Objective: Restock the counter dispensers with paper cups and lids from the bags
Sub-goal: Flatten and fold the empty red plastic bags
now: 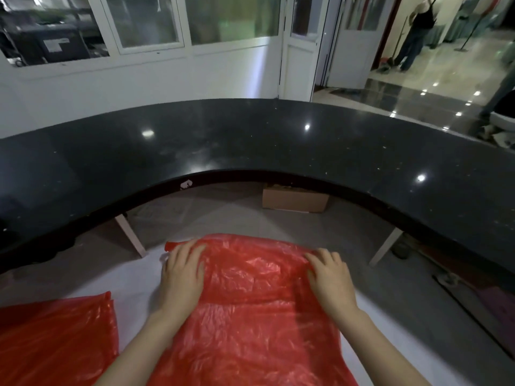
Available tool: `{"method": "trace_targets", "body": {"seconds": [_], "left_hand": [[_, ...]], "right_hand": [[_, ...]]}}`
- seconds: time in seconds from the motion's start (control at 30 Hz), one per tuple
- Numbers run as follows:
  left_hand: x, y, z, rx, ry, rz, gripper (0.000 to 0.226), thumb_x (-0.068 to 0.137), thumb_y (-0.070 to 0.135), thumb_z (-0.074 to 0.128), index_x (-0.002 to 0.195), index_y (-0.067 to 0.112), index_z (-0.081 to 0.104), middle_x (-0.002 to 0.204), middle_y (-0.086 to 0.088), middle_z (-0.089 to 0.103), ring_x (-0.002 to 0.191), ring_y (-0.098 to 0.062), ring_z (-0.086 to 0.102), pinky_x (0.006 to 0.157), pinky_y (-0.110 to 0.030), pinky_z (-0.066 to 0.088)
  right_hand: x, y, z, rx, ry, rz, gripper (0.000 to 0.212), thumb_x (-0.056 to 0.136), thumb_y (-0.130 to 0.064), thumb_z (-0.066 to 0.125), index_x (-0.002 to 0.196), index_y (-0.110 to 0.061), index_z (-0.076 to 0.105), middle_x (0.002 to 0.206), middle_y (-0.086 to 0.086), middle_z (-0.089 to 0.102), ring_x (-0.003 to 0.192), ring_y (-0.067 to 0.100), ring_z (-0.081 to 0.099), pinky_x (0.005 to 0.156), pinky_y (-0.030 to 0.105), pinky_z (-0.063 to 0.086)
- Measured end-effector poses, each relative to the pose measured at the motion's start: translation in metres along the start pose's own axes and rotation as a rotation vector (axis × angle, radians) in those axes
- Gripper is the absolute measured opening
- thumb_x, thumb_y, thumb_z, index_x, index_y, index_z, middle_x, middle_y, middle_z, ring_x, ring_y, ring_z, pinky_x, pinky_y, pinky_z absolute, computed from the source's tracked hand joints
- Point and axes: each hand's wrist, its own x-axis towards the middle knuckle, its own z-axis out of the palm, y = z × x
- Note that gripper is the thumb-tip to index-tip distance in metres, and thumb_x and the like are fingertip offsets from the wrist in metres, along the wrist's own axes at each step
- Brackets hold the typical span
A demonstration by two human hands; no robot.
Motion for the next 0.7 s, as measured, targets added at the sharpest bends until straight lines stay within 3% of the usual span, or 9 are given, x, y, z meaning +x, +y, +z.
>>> {"method": "trace_targets", "body": {"seconds": [0.1,0.2,0.3,0.4,0.5,0.57,0.63,0.7], "left_hand": [[0.024,-0.022,0.011,0.14,-0.249,-0.032,0.048,0.086,0.008,0.06,0.133,0.016,0.058,0.135,-0.007,0.057,0.124,-0.032,0.049,0.099,-0.051,0.045],[0.035,-0.041,0.014,0.15,-0.38,-0.049,0.046,0.086,0.011,0.055,0.131,0.017,0.058,0.117,-0.01,0.065,0.106,-0.034,0.06,0.086,-0.042,0.05],[0.046,-0.055,0.014,0.064,-0.352,-0.05,0.026,0.091,0.008,0.052,0.112,0.014,0.065,0.098,-0.01,0.063,0.092,-0.031,0.061,0.077,-0.038,0.05],[0.062,-0.071,0.016,0.016,-0.35,-0.07,0.017,0.094,0.003,0.054,0.104,0.011,0.066,0.097,-0.009,0.058,0.093,-0.03,0.06,0.079,-0.035,0.046],[0.077,-0.074,0.027,-0.052,-0.389,-0.095,0.023,0.093,0.003,0.054,0.111,0.013,0.066,0.105,-0.008,0.059,0.101,-0.03,0.06,0.088,-0.034,0.045],[0.083,-0.061,0.033,-0.108,-0.334,-0.129,0.036,0.088,0.007,0.052,0.12,0.018,0.063,0.113,-0.007,0.059,0.107,-0.031,0.057,0.097,-0.043,0.044],[0.086,-0.037,0.033,-0.007,-0.225,-0.177,0.039,0.088,0.013,0.051,0.125,0.022,0.06,0.124,-0.007,0.056,0.117,-0.032,0.049,0.109,-0.055,0.031],[0.08,-0.013,0.032,0.124,-0.116,-0.1,0.04,0.09,0.021,0.05,0.129,0.023,0.058,0.135,-0.005,0.052,0.131,-0.029,0.039,0.116,-0.056,0.009]], "right_hand": [[0.015,0.007,0.009,-0.125,-0.17,0.021,0.014,0.081,-0.023,0.063,0.093,-0.021,0.07,0.104,0.0,0.063,0.092,0.028,0.057,0.073,0.038,0.045],[0.022,0.02,0.013,0.107,-0.196,0.169,0.008,0.087,-0.018,0.059,0.09,-0.016,0.066,0.094,0.004,0.064,0.09,0.03,0.061,0.072,0.036,0.043],[0.033,0.035,0.012,0.349,-0.121,0.389,0.007,0.088,-0.008,0.058,0.093,-0.009,0.063,0.092,0.016,0.068,0.089,0.036,0.064,0.073,0.038,0.046],[0.052,0.053,0.011,0.344,-0.219,0.533,0.015,0.091,-0.006,0.053,0.103,0.0,0.058,0.104,0.027,0.064,0.098,0.042,0.061,0.077,0.039,0.044],[0.067,0.053,0.015,0.333,-0.287,0.488,0.022,0.089,-0.001,0.053,0.111,0.0,0.055,0.109,0.025,0.058,0.099,0.041,0.059,0.078,0.037,0.043],[0.073,0.046,0.016,0.348,-0.266,0.496,0.03,0.089,-0.001,0.052,0.118,-0.005,0.057,0.109,0.023,0.061,0.098,0.041,0.06,0.078,0.039,0.046],[0.076,0.038,0.013,0.35,-0.189,0.592,0.036,0.09,-0.004,0.051,0.125,-0.009,0.056,0.111,0.023,0.064,0.099,0.042,0.061,0.081,0.041,0.048],[0.07,0.028,0.01,0.306,-0.013,0.596,0.033,0.091,-0.01,0.048,0.123,-0.005,0.057,0.11,0.026,0.063,0.097,0.044,0.06,0.083,0.044,0.047]]}}
